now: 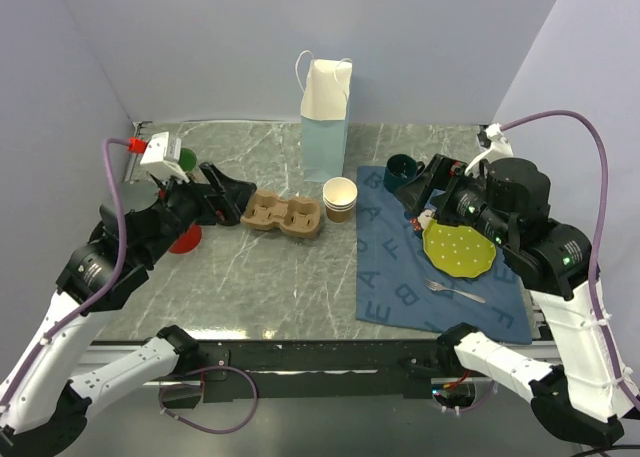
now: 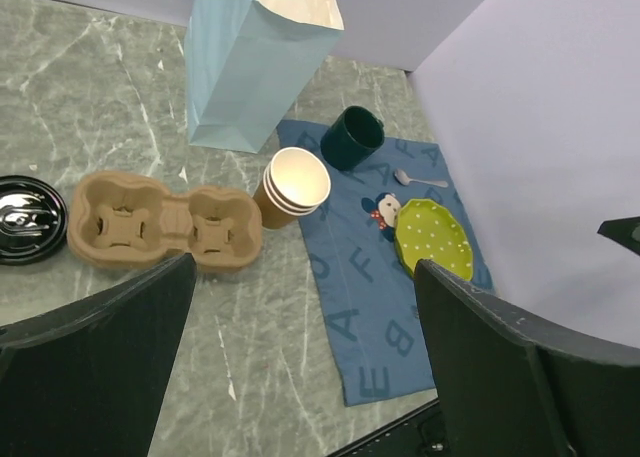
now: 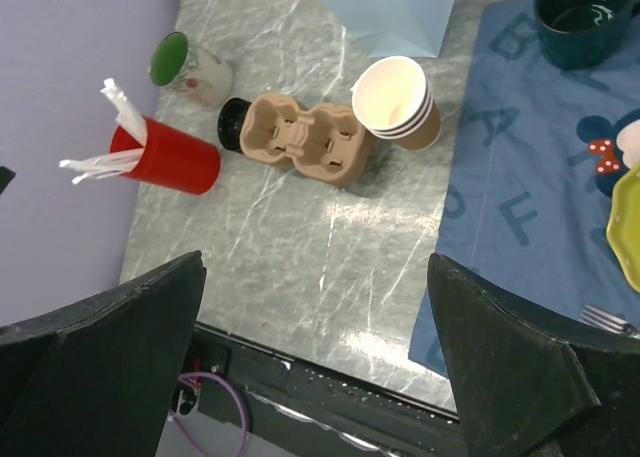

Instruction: Pack the takeout coffee

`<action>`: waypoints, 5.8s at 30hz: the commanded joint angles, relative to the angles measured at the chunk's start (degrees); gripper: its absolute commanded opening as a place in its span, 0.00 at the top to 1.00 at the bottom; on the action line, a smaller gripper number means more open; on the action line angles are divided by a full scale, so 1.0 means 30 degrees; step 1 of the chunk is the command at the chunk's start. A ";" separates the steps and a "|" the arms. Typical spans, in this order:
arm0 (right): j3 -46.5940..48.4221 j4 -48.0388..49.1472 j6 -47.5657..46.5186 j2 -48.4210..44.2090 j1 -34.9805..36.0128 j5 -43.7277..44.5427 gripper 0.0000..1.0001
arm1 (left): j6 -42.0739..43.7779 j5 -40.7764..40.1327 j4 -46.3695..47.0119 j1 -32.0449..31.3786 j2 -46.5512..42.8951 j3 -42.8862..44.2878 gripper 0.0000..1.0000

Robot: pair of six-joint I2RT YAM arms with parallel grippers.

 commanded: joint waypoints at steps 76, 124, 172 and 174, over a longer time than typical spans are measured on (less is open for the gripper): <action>0.4422 0.2217 -0.1447 1.9361 0.0324 0.3754 0.87 | 0.0864 -0.1940 0.0033 -0.0068 0.0563 -0.2604 0.03; 0.0967 0.5380 0.1599 1.5612 -0.0526 -0.0054 1.00 | -0.0306 0.4644 0.4570 0.1276 0.6240 -0.3428 0.49; -0.0909 0.6377 0.1979 1.4907 -0.1551 -0.1841 1.00 | -0.4175 1.1947 1.2104 0.3126 1.7905 -0.0993 0.68; -0.0997 0.6465 0.1980 1.4878 -0.1580 -0.1870 1.00 | -0.4204 1.2005 1.2221 0.3097 1.8081 -0.1110 0.68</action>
